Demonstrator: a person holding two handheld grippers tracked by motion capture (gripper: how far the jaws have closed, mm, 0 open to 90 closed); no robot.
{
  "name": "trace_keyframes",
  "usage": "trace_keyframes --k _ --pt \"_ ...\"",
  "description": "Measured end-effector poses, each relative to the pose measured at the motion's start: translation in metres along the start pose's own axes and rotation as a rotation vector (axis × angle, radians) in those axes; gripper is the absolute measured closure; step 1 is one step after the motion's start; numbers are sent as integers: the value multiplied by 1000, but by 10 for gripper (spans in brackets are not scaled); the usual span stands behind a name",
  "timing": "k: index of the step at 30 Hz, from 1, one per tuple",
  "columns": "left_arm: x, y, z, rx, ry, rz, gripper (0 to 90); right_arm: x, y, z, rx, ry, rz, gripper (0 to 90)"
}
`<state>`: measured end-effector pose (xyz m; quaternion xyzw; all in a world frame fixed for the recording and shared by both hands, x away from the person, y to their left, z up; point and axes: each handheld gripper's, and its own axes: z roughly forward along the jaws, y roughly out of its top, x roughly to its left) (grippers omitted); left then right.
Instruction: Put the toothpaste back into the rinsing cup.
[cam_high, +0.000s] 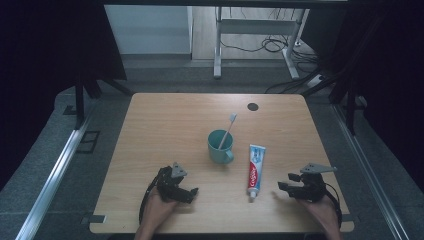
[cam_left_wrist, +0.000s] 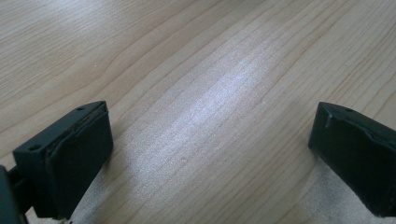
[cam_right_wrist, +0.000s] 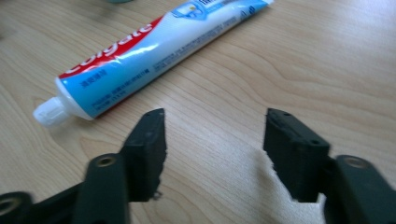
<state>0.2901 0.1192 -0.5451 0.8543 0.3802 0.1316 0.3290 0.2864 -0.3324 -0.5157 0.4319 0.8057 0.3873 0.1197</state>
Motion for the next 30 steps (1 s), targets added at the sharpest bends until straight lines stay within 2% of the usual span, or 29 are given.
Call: trace_keyframes --k 2,4,5,6,7,11,12,13,14,15,19,23,25,30 --pt "0 0 0 0 0 0 0 1 1 0 -1 2 -10 440" --pt "0 0 0 0 1 0 0 4 5 0 7 18 -34 514" --pt "0 0 0 0 1 0 0 4 5 0 7 18 -34 514" --pt "0 0 0 0 1 -1 0 7 7 2 15 19 -59 558" --pt "0 0 0 0 1 0 0 9 7 2 19 20 -65 581" --pt "0 0 0 0 1 -1 0 16 10 5 26 8 -94 689" --pt "0 0 0 0 1 -1 0 16 10 5 26 8 -94 689" --pt "0 0 0 0 1 -1 0 20 13 5 30 8 -108 747" --pt "0 0 0 0 1 -1 0 20 13 5 30 8 -108 747" --pt "0 0 0 0 2 -2 0 22 15 6 29 9 -116 793" --pt "0 0 0 0 3 -3 0 25 19 7 21 26 -121 839" --pt "0 0 0 0 4 -4 0 31 29 9 14 74 -132 888" --pt "0 0 0 0 4 -4 0 32 30 10 14 79 -136 890" --pt "0 0 0 2 5 -4 0 42 45 13 18 123 -144 891"
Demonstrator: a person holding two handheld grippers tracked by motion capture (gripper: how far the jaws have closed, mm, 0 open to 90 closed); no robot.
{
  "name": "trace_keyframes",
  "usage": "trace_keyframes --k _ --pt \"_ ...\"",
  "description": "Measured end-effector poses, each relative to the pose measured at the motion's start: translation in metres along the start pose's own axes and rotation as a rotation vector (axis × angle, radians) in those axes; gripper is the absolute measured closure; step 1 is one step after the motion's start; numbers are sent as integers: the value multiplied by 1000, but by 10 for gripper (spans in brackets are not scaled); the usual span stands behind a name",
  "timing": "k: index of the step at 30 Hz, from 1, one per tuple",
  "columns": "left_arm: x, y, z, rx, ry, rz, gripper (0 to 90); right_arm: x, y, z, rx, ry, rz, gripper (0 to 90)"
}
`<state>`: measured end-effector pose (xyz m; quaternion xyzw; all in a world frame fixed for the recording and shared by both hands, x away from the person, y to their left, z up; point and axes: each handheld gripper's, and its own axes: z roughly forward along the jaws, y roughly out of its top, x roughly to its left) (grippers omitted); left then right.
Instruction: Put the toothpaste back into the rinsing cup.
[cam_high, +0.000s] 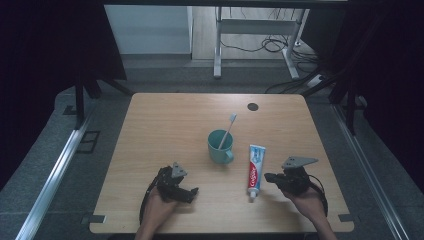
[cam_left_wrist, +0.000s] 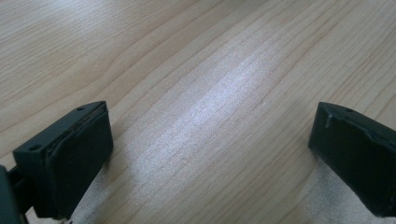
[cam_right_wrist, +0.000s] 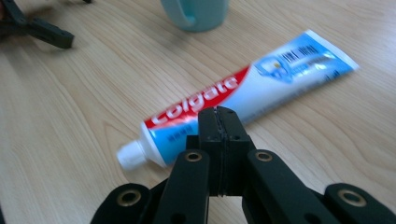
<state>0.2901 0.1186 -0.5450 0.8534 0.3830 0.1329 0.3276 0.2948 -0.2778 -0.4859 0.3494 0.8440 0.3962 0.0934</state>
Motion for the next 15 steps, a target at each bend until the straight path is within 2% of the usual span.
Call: trace_keyframes --k 7,15 --pt "0 0 0 0 0 -1 0 7 13 8 1 36 -14 890" --pt "0 0 0 -1 1 -3 0 17 23 27 15 72 -36 886"
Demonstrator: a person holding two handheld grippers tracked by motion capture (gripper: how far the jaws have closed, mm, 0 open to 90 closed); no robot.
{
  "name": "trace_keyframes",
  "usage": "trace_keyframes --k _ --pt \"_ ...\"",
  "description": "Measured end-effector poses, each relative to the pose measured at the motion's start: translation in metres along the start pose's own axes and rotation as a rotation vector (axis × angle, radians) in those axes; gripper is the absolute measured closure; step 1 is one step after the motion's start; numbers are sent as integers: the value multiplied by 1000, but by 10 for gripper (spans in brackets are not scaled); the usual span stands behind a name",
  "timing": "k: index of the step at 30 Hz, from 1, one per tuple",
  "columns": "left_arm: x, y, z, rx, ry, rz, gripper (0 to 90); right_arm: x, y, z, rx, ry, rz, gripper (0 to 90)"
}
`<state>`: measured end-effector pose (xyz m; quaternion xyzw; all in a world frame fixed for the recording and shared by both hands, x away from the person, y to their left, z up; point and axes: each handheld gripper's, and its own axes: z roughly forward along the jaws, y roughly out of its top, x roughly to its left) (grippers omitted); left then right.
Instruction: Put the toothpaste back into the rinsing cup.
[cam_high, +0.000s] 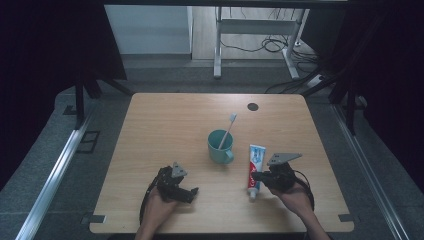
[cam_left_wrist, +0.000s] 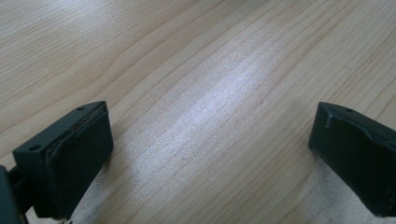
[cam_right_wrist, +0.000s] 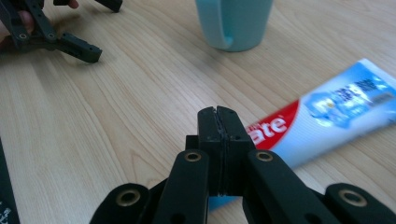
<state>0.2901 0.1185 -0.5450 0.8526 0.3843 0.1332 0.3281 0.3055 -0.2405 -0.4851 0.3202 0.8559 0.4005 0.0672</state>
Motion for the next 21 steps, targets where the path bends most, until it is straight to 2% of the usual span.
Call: trace_keyframes --k 6,11,21 --pt "0 0 0 1 -1 2 0 4 -1 19 32 13 -11 882" --pt "0 0 0 1 -1 1 0 5 -6 27 51 18 -10 877" --pt "0 0 0 1 -1 1 0 3 -11 22 54 9 -9 875"
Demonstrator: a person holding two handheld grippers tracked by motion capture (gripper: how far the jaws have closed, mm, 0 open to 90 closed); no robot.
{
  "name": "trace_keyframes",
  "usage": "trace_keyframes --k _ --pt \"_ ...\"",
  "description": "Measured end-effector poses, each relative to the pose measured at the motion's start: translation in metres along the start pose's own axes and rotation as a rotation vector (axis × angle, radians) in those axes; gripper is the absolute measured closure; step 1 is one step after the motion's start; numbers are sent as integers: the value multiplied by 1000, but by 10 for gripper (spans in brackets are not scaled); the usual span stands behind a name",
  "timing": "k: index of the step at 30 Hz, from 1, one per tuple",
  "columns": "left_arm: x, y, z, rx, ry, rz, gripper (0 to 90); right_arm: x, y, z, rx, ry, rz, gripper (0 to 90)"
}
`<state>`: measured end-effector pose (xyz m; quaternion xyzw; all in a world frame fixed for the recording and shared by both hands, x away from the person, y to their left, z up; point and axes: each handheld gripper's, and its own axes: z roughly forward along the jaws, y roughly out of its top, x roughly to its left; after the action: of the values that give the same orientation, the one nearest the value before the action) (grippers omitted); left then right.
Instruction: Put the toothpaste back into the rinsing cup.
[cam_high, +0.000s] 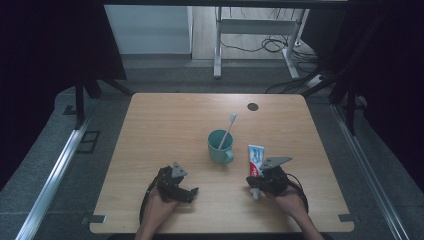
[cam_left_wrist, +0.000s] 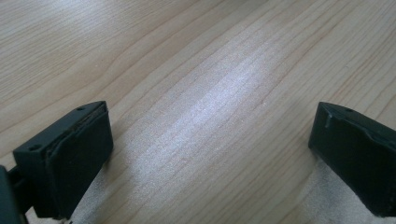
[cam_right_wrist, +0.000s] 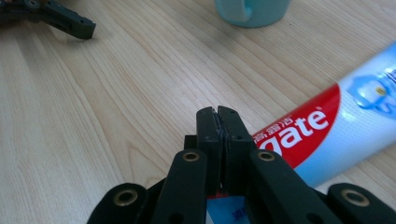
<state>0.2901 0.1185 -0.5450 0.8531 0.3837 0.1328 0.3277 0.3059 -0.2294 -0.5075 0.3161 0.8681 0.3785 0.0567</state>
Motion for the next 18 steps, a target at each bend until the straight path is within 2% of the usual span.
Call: trace_keyframes --k 18 --pt "0 0 0 0 0 4 0 -17 -18 -24 2 -47 46 867"
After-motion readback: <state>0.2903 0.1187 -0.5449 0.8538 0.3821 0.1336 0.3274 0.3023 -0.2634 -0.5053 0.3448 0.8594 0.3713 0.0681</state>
